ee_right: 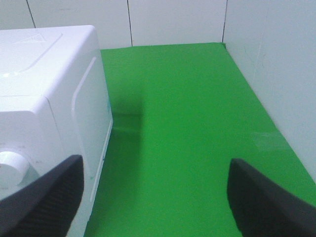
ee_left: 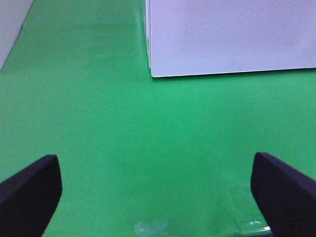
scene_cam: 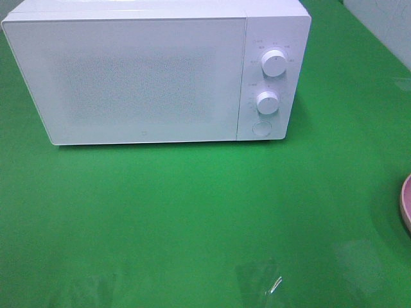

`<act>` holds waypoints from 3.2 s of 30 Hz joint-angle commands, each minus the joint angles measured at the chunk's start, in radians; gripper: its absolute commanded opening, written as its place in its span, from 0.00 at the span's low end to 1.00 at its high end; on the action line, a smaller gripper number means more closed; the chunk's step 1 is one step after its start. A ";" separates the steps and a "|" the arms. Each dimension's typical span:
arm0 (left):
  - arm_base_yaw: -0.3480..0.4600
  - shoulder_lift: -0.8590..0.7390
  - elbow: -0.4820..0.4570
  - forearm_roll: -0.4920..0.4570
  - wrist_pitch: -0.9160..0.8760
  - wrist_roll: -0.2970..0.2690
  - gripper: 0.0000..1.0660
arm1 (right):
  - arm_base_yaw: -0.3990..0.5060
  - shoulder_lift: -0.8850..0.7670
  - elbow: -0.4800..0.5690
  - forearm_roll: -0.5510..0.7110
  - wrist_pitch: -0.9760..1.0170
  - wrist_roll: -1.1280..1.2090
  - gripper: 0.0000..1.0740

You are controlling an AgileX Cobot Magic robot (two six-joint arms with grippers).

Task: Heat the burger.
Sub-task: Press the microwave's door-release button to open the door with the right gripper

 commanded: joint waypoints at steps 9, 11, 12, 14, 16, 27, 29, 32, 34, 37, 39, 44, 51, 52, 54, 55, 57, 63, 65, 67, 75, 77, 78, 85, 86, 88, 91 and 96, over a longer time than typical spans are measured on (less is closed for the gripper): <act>-0.002 -0.016 0.003 -0.010 -0.011 -0.003 0.92 | 0.071 0.235 0.032 0.121 -0.397 -0.223 0.71; -0.002 -0.016 0.003 -0.010 -0.011 -0.003 0.92 | 0.108 0.260 0.045 0.181 -0.448 -0.273 0.71; -0.002 -0.016 0.003 -0.010 -0.011 -0.003 0.92 | 0.108 0.260 0.045 0.181 -0.448 -0.273 0.71; -0.002 -0.016 0.003 -0.010 -0.011 -0.003 0.92 | 0.130 0.275 0.051 0.216 -0.473 -0.295 0.71; -0.002 -0.016 0.003 -0.010 -0.011 -0.003 0.92 | 0.175 0.303 0.058 0.287 -0.514 -0.332 0.71; -0.002 -0.016 0.003 -0.010 -0.011 -0.003 0.92 | 0.409 0.467 0.065 0.447 -0.637 -0.407 0.71; -0.002 -0.016 0.003 -0.010 -0.011 -0.003 0.92 | 0.438 0.491 0.065 0.459 -0.638 -0.401 0.71; -0.002 -0.016 0.003 -0.010 -0.011 -0.003 0.92 | 0.474 0.521 0.065 0.491 -0.652 -0.400 0.71; -0.002 -0.016 0.003 -0.010 -0.011 -0.003 0.92 | 0.502 0.551 0.065 0.528 -0.670 -0.400 0.71; -0.002 -0.016 0.003 -0.010 -0.011 -0.003 0.92 | 0.556 0.602 0.065 0.588 -0.713 -0.400 0.71; -0.002 -0.016 0.003 -0.010 -0.011 -0.003 0.92 | 0.570 0.615 0.065 0.603 -0.724 -0.400 0.71; -0.002 -0.016 0.003 -0.010 -0.011 -0.003 0.92 | 0.629 0.674 0.065 0.651 -0.765 -0.380 0.71; -0.002 -0.016 0.003 -0.010 -0.011 -0.003 0.92 | 0.669 0.726 0.065 0.654 -0.784 -0.263 0.71; -0.002 -0.016 0.003 -0.010 -0.011 -0.003 0.92 | 0.669 0.726 0.065 0.654 -0.784 -0.263 0.71; -0.002 -0.016 0.003 -0.009 -0.011 -0.003 0.92 | 0.673 0.732 0.065 0.653 -0.786 -0.213 0.70; -0.002 -0.016 0.003 -0.010 -0.011 -0.003 0.92 | 0.673 0.732 0.065 0.653 -0.784 -0.179 0.70; -0.002 -0.016 0.003 -0.010 -0.011 -0.003 0.92 | 0.673 0.732 0.065 0.653 -0.785 -0.163 0.68; -0.002 -0.016 0.003 -0.010 -0.011 -0.003 0.92 | 0.673 0.732 0.065 0.653 -0.784 -0.084 0.61; -0.002 -0.016 0.003 -0.010 -0.011 -0.003 0.92 | 0.673 0.732 0.065 0.653 -0.785 0.006 0.56; -0.002 -0.016 0.003 -0.010 -0.011 -0.003 0.92 | 0.673 0.732 0.065 0.653 -0.785 0.141 0.50; -0.002 -0.016 0.003 -0.010 -0.011 -0.003 0.92 | 0.673 0.732 0.065 0.653 -0.783 0.787 0.13; -0.002 -0.016 0.003 -0.010 -0.011 -0.003 0.92 | 0.673 0.732 0.065 0.648 -0.784 0.882 0.09; -0.002 -0.016 0.003 -0.010 -0.011 -0.003 0.92 | 0.673 0.732 0.065 0.648 -0.784 0.882 0.09; -0.002 -0.016 0.003 -0.010 -0.011 -0.003 0.92 | 0.673 0.732 0.065 0.641 -0.766 1.108 0.02; -0.002 -0.016 0.003 -0.010 -0.011 -0.003 0.92 | 0.673 0.732 0.065 0.631 -0.746 1.137 0.01; -0.002 -0.016 0.003 -0.010 -0.011 -0.003 0.92 | 0.673 0.732 0.065 0.626 -0.729 1.140 0.00; -0.002 -0.016 0.003 -0.010 -0.011 -0.003 0.92 | 0.673 0.732 0.065 0.626 -0.701 1.149 0.00; -0.002 -0.016 0.003 -0.010 -0.011 -0.003 0.92 | 0.673 0.732 0.065 0.626 -0.675 1.177 0.00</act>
